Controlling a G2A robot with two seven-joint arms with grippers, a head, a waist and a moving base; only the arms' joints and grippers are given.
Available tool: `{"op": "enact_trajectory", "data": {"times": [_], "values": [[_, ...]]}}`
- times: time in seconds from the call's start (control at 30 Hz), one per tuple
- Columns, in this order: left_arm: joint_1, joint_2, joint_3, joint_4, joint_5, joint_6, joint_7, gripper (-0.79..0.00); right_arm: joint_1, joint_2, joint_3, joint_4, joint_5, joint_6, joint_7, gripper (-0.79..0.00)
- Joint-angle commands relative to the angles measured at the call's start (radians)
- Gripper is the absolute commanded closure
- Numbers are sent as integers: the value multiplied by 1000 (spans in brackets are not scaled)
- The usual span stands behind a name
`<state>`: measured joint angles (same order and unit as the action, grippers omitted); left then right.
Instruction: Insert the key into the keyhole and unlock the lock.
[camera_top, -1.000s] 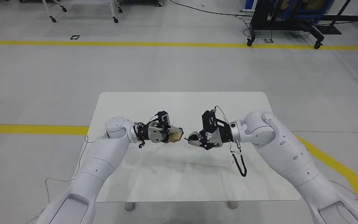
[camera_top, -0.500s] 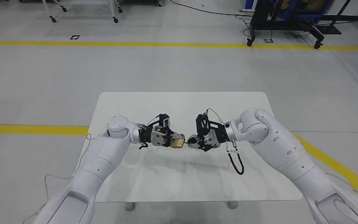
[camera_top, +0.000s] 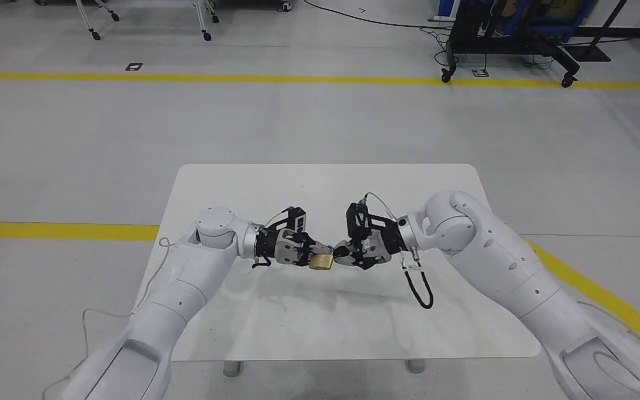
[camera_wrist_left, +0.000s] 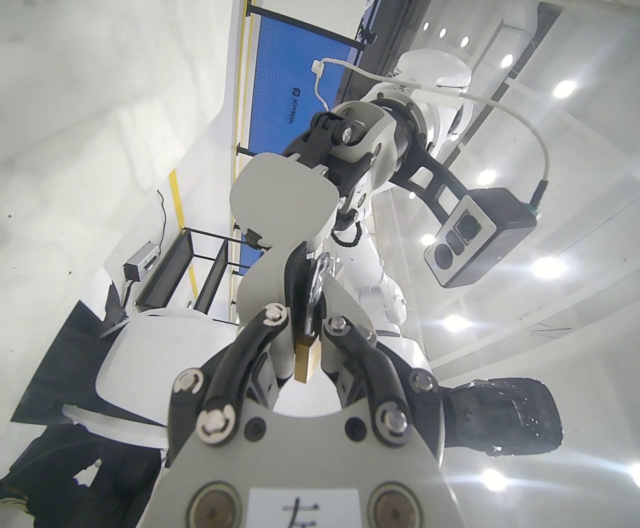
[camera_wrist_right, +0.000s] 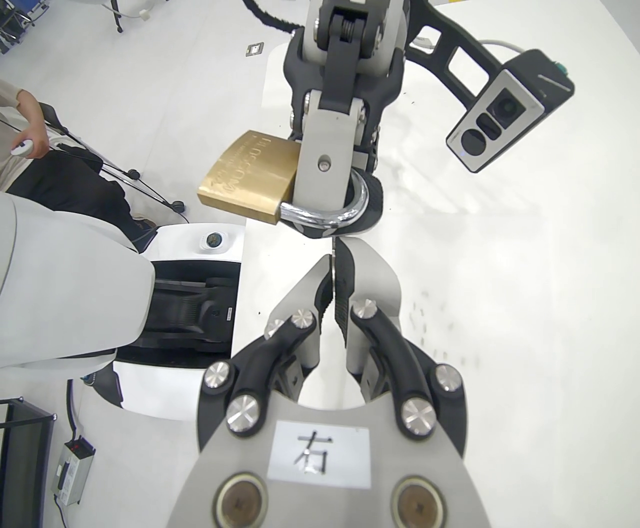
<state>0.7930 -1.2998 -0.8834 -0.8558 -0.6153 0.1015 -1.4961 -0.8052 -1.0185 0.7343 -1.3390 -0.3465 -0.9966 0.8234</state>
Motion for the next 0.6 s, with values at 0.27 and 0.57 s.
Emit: {"op": "enact_trajectory", "data": {"times": [0.27,0.57], "values": [[-1,1,2,0,3,0,6,0,0,13,6,4,53,-16,-38,0],[-1,2,-17,8,-30,-3,21,0,-13,43,31,-17,107,-16,-75,0]]}}
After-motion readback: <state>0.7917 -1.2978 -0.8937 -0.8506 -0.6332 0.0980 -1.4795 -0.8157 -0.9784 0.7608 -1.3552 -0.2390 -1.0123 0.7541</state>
